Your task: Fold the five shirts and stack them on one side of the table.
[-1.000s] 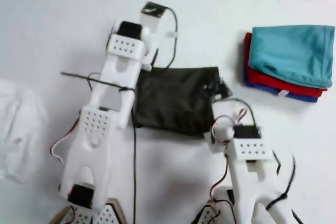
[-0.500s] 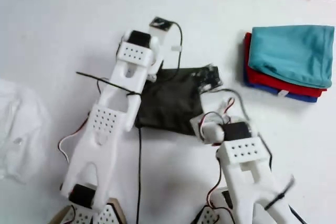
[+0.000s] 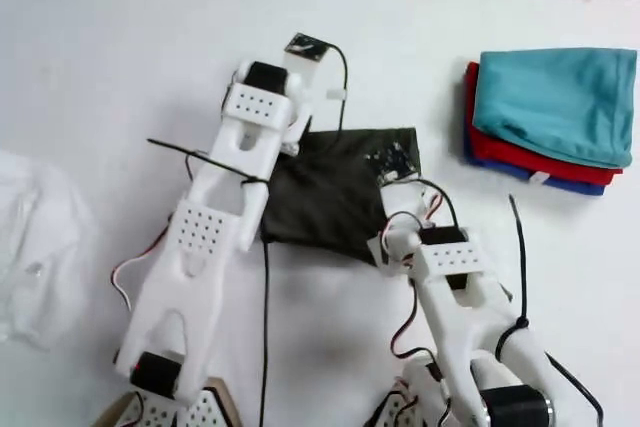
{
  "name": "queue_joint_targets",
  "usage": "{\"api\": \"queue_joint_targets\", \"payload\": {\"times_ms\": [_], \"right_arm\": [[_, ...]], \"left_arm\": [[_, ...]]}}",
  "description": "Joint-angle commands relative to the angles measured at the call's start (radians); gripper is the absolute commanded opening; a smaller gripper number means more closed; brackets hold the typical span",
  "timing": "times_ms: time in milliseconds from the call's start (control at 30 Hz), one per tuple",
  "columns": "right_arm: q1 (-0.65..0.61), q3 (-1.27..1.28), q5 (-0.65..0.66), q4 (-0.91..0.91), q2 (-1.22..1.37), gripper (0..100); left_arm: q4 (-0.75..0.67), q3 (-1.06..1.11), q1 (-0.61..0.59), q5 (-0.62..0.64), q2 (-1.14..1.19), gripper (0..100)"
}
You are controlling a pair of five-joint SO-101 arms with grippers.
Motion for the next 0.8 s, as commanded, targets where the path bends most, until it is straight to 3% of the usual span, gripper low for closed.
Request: {"api": "queue_joint_targets", "payload": {"times_ms": [0,200,367,633,767], "right_arm": [[0.030,-0.025,0.009,0.022,-0.019,1.9],[0.028,-0.052,0.006,0.165,-0.252,1.9],[0.045,-0.181,-0.018,0.338,-0.444,1.9],[0.084,-0.436,-0.087,0.387,-0.349,1.9],[0.077,-0.586,-0.110,0.366,-0.133,1.9]], "left_arm": [[0.049,-0.090,-0.026,0.003,-0.002,2],[0.103,-0.294,-0.032,-0.002,-0.008,2],[0.104,-0.193,-0.018,-0.002,-0.161,2],[0.095,0.493,0.012,0.003,-0.721,2],[-0.020,0.869,0.029,0.003,-0.976,2]]}}
